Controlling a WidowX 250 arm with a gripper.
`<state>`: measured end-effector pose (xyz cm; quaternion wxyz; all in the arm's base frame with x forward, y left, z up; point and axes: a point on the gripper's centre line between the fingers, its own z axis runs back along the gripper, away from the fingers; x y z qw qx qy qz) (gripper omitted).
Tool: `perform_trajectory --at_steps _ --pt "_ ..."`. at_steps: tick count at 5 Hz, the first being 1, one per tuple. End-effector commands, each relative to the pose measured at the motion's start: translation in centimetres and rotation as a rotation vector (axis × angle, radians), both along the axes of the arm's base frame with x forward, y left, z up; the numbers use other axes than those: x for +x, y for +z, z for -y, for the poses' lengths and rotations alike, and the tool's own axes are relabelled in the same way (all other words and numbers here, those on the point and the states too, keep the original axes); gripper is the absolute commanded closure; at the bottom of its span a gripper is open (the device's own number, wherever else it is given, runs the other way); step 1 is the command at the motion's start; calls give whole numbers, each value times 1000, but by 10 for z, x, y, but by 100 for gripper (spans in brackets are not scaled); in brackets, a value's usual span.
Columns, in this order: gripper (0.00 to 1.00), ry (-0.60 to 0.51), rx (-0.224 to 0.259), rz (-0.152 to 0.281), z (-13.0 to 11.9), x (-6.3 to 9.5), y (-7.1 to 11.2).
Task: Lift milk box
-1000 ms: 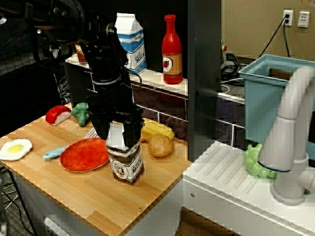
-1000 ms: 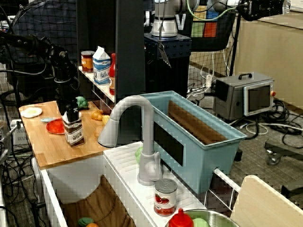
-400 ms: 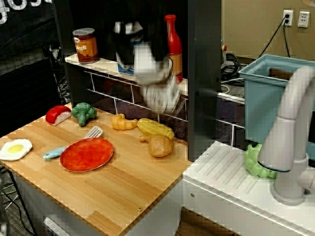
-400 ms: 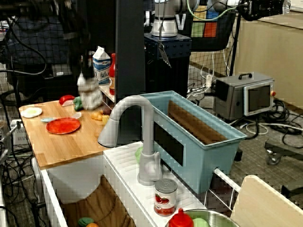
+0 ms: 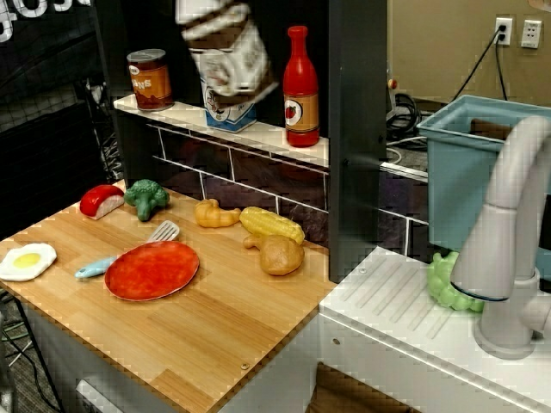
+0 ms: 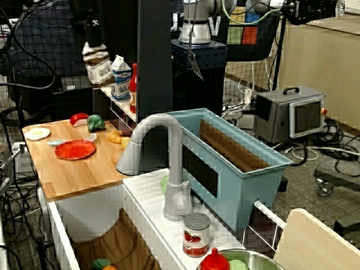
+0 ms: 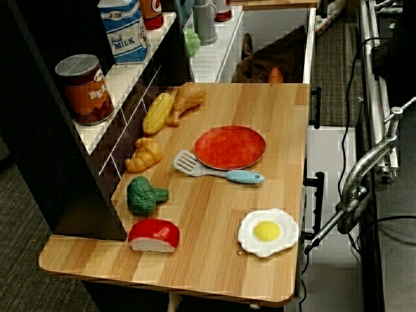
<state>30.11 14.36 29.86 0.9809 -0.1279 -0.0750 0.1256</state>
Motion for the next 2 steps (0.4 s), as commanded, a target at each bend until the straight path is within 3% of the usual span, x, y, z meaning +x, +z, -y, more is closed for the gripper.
perform_trajectory --at_steps 1,2 --pt "100 -70 -46 100 -5 -25 41" --pt "100 -92 -70 129 1 -32 52"
